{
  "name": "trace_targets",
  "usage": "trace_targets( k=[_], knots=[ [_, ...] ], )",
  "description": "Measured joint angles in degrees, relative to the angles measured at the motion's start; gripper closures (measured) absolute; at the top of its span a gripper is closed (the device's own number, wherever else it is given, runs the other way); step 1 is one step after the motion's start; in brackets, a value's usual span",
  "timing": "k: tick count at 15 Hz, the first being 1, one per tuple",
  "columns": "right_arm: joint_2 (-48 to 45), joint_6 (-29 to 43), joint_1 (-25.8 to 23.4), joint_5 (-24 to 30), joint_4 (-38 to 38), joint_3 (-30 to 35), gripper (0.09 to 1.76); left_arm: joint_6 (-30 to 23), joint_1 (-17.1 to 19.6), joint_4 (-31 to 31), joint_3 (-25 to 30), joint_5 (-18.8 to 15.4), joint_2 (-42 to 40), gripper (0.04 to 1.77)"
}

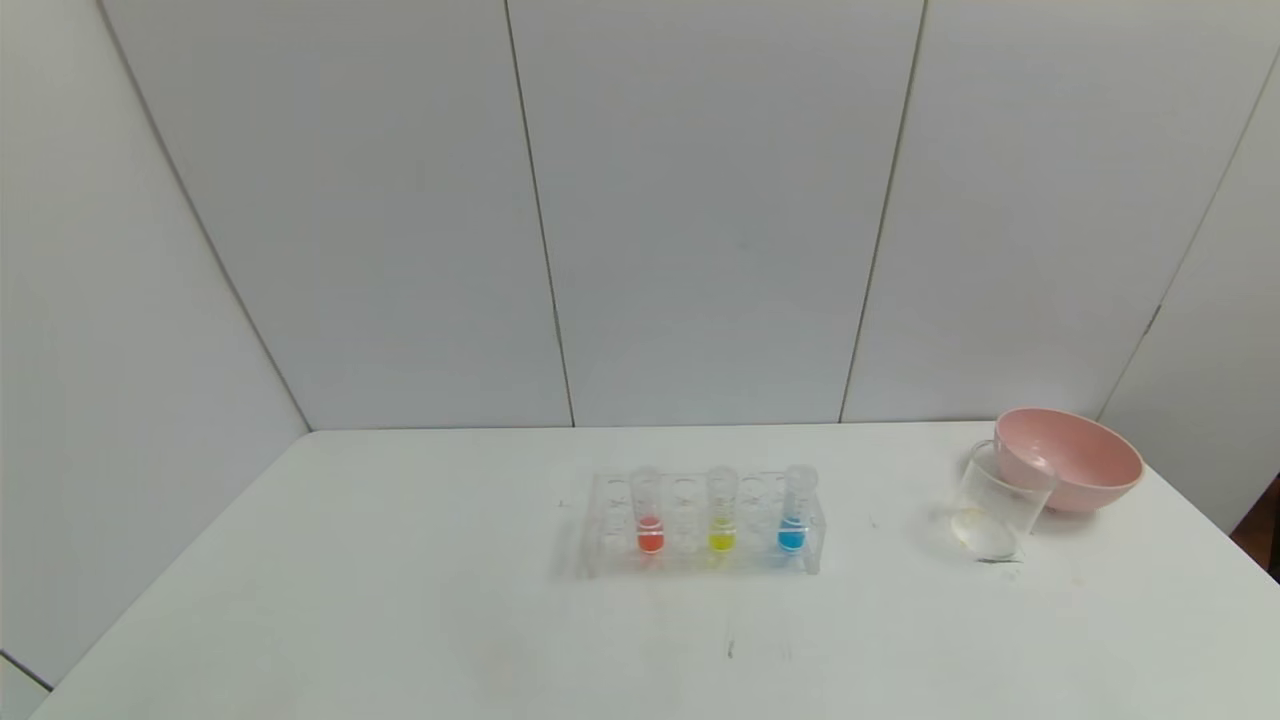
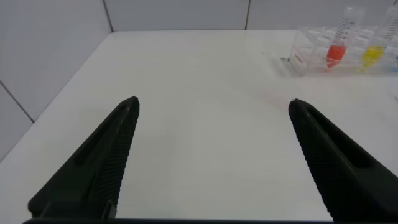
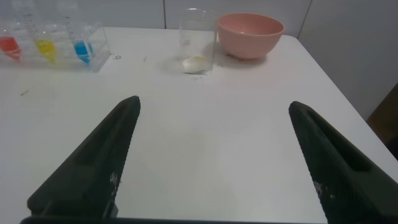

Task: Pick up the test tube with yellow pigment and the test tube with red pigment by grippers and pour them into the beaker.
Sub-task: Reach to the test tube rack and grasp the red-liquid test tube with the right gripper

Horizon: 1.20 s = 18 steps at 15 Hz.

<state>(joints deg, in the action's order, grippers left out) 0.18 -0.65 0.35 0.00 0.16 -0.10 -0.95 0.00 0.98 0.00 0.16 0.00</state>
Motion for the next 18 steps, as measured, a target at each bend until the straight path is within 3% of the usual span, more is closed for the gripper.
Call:
trace_targets(
  k=[18],
  knots=[
    [0.0,1.62,-0.02,-0.68,-0.23,0.0,0.14,0.0,0.0,0.0,0.0,0.0,0.0,0.09]
  ],
)
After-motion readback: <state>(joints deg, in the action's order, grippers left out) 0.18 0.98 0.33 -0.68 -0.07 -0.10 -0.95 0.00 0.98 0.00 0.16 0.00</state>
